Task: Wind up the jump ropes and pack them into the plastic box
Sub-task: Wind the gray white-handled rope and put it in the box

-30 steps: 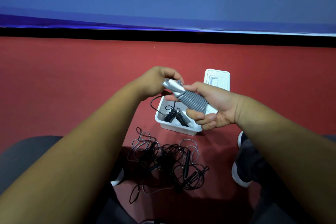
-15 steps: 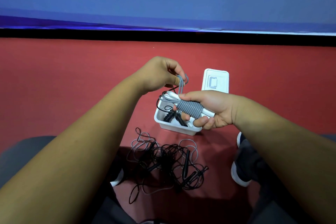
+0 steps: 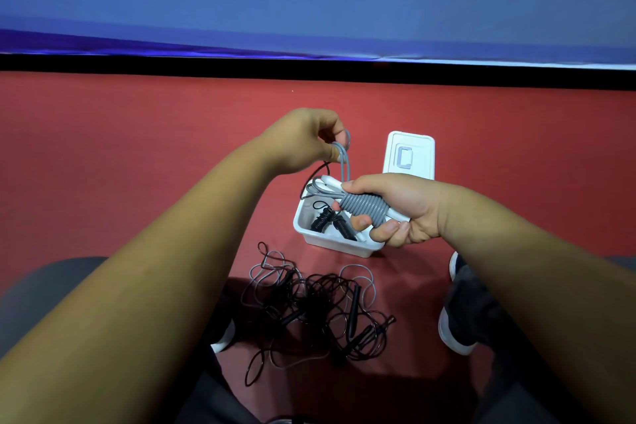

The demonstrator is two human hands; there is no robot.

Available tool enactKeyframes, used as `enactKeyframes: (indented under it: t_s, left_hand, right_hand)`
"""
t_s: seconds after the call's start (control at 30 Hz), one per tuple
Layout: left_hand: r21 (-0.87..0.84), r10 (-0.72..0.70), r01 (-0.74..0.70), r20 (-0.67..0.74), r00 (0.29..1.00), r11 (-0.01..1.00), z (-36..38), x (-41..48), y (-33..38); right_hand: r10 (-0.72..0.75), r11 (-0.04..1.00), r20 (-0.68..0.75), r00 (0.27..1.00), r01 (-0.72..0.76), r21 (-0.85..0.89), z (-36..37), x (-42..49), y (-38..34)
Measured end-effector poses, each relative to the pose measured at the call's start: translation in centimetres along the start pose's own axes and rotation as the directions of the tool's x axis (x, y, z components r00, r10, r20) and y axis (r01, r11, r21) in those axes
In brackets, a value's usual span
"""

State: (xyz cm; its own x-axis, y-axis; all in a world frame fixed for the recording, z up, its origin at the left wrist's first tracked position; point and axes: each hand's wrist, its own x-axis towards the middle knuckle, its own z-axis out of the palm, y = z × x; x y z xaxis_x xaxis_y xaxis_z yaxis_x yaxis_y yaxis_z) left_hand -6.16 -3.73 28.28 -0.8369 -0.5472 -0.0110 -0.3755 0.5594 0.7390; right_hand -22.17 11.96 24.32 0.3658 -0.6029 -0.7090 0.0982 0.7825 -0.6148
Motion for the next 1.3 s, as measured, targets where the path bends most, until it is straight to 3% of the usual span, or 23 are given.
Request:
enactKeyframes:
  t_s: [0.2, 0.37, 0.6, 0.7, 0.87, 1.0, 1.13, 1.3]
  left_hand:
    - [0.260, 0.041, -0.038, -0.006, 0.999, 0.965, -0.2, 0.1, -0.8]
    - [0.496, 0.039, -0.010, -0.047, 0.998, 0.868, -0.2, 0.3, -1.9]
    - [0.179, -0.130, 0.087, 0.246, 0.961, 0.980, -0.1, -0.2, -1.6]
    - [0.166, -0.189, 0.143, 0.306, 0.933, 0.976, 0.3, -0.1, -2.0]
    - [0.121, -0.255, 0.229, 0.295, 0.921, 0.966, 1.7, -0.3, -2.5]
    - [0.015, -0.260, 0.266, 0.276, 0.925, 0.964, 2.1, -0.7, -2.6]
    - [-0.225, -0.232, 0.278, 0.209, 0.950, 0.934, 2.8, -0.8, -2.4]
    - [-0.481, -0.118, 0.178, 0.153, 0.981, 0.859, 3.0, -0.5, -1.7]
  right_hand:
    - [0.025, 1.000, -0.053, 0.998, -0.025, 0.006, -0.2, 0.3, 0.2]
    - [0.021, 0.998, -0.232, 0.972, -0.005, 0.070, -0.4, 0.6, 0.5]
    - [-0.078, 0.956, -0.504, 0.860, 0.208, 0.207, -1.1, 1.3, 0.6]
    - [-0.108, 0.931, -0.561, 0.821, 0.282, 0.234, -0.6, 1.2, 0.3]
    - [-0.116, 0.929, -0.624, 0.773, 0.307, 0.208, 0.6, 0.9, -0.2]
    - [-0.139, 0.916, -0.616, 0.775, 0.337, 0.217, 0.6, 0.6, -0.3]
    - [-0.147, 0.886, -0.628, 0.764, 0.383, 0.259, 0.2, 0.4, -0.4]
    - [-0.132, 0.844, -0.649, 0.749, 0.429, 0.324, -0.3, 0.4, -0.7]
